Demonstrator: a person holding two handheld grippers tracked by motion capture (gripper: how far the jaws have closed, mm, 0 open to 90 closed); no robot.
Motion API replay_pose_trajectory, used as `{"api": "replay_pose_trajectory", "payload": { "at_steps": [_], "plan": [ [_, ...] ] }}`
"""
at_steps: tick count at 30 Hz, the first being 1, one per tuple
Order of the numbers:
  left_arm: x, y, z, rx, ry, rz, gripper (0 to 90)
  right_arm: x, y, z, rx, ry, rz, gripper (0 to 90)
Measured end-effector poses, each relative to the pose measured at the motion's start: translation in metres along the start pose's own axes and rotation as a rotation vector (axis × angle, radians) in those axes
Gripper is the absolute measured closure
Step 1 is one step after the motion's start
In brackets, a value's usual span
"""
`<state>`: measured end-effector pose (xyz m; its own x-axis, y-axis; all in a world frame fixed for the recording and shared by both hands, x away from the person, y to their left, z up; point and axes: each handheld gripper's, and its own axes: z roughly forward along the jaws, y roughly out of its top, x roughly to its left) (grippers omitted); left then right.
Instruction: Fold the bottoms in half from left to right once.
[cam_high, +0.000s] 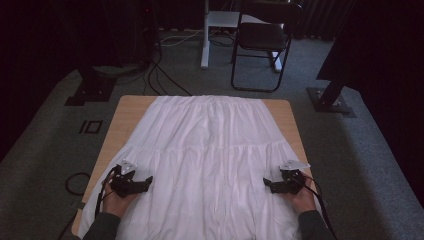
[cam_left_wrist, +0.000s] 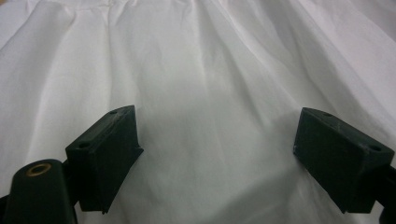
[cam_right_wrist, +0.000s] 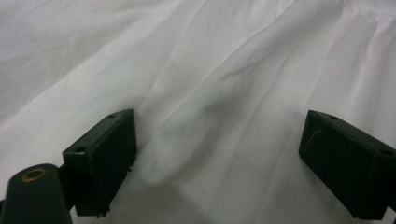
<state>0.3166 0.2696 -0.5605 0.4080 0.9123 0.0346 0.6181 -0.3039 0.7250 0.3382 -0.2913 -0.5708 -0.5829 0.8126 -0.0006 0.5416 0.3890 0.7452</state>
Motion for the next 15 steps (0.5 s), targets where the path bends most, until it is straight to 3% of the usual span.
{"api": "replay_pose_trajectory", "payload": {
  "at_steps": [8, 10, 11, 12, 15],
  "plan": [
    [-0.001, 0.0, -0.002, 0.008, 0.01, -0.006, 15.0, 0.002, -0.001, -0.001, -0.008, -0.01, 0.013, 13.9],
    [-0.002, 0.001, -0.005, 0.026, 0.03, 0.005, 14.8, 0.002, -0.001, -0.001, -0.008, -0.011, 0.013, 13.9],
    [-0.001, 0.003, -0.013, 0.016, 0.083, 0.024, 15.3, 0.002, -0.001, -0.001, -0.008, -0.011, 0.013, 13.9],
    [0.002, 0.004, -0.018, 0.01, 0.089, 0.027, 15.3, 0.002, -0.001, -0.001, -0.008, -0.011, 0.013, 13.9],
    [0.02, 0.004, -0.034, -0.005, 0.115, -0.031, 15.2, 0.002, -0.001, -0.001, -0.008, -0.011, 0.013, 14.0]
  ]
}}
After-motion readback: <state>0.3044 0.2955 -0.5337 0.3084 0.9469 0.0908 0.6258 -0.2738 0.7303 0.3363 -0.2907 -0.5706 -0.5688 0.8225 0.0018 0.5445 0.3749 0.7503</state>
